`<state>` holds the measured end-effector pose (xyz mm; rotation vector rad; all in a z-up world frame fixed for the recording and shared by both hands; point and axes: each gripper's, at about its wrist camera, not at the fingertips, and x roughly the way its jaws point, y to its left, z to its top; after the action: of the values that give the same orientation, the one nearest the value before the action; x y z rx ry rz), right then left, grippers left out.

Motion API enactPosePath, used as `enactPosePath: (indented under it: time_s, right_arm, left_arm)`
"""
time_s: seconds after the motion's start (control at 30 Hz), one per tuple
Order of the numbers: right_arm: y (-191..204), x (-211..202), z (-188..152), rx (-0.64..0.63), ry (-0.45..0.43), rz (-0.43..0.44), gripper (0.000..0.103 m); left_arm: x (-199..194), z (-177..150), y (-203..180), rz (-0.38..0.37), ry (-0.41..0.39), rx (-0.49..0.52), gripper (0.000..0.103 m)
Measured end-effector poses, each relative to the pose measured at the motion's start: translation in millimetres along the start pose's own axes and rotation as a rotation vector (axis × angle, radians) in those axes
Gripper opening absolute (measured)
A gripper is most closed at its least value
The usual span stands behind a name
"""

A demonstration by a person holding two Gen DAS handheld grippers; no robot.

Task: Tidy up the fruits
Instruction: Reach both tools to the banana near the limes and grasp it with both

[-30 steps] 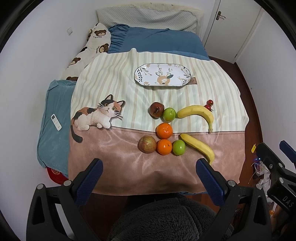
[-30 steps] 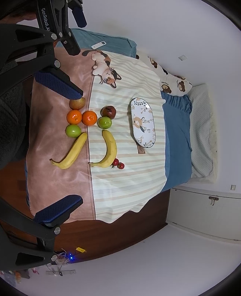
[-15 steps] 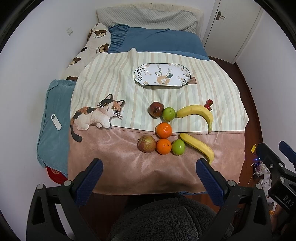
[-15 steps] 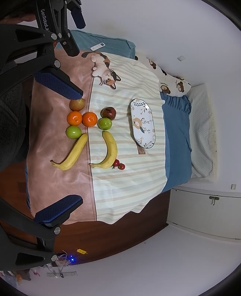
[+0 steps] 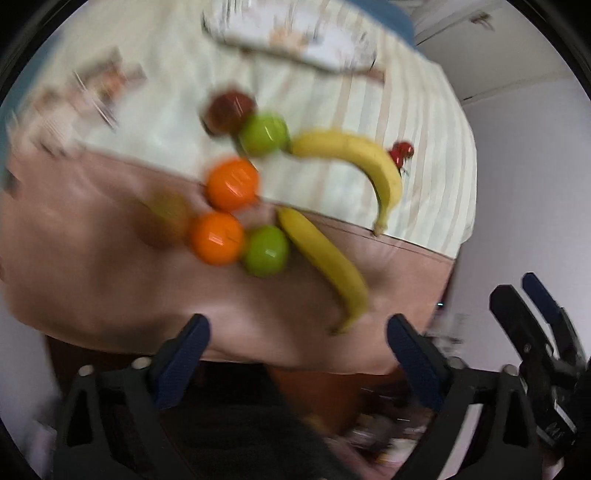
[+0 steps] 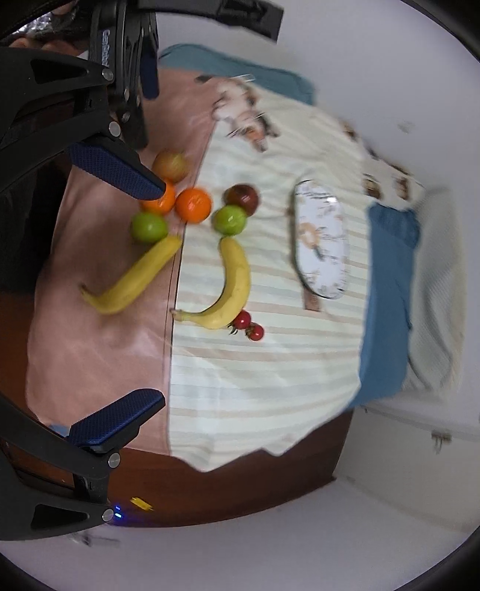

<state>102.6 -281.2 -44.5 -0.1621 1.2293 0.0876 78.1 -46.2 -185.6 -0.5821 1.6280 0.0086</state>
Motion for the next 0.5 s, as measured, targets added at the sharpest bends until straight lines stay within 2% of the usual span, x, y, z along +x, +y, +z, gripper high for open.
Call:
enactPosePath:
  time_s: [0.1, 0.2, 0.3, 0.4, 0.5]
  right_arm:
    - [0.8, 26.4, 16.3, -0.092, 0.045, -0.005, 0.102]
    - [8.7, 54.8, 36.5, -0.169, 0.098, -0.002, 0.101]
    - [11.2, 83.1, 52.5, -0.236, 0.136, -0.010, 0.100]
    - [30.6, 109.0, 65.0, -0.324, 0.180, 0.000, 0.097]
    - [54.7, 139.2, 75.1, -0.403, 0.239, -0.007, 0.089]
  left_arm:
    - [48.0, 7.6, 0.8, -0.113, 0.101, -0.114, 0.077]
    - [79.6, 11.0, -4.1, -0.176, 0.138, -0.183, 0.076]
    - [103.2, 15.1, -8.7, -0.194, 0.140, -0.219, 0.076]
    - [123.5, 18.2, -14.4, -0.207, 0.138, -0.252, 0.076]
    - [140.9, 21.4, -21.4, -0.205, 0.146, -0.275, 0.076]
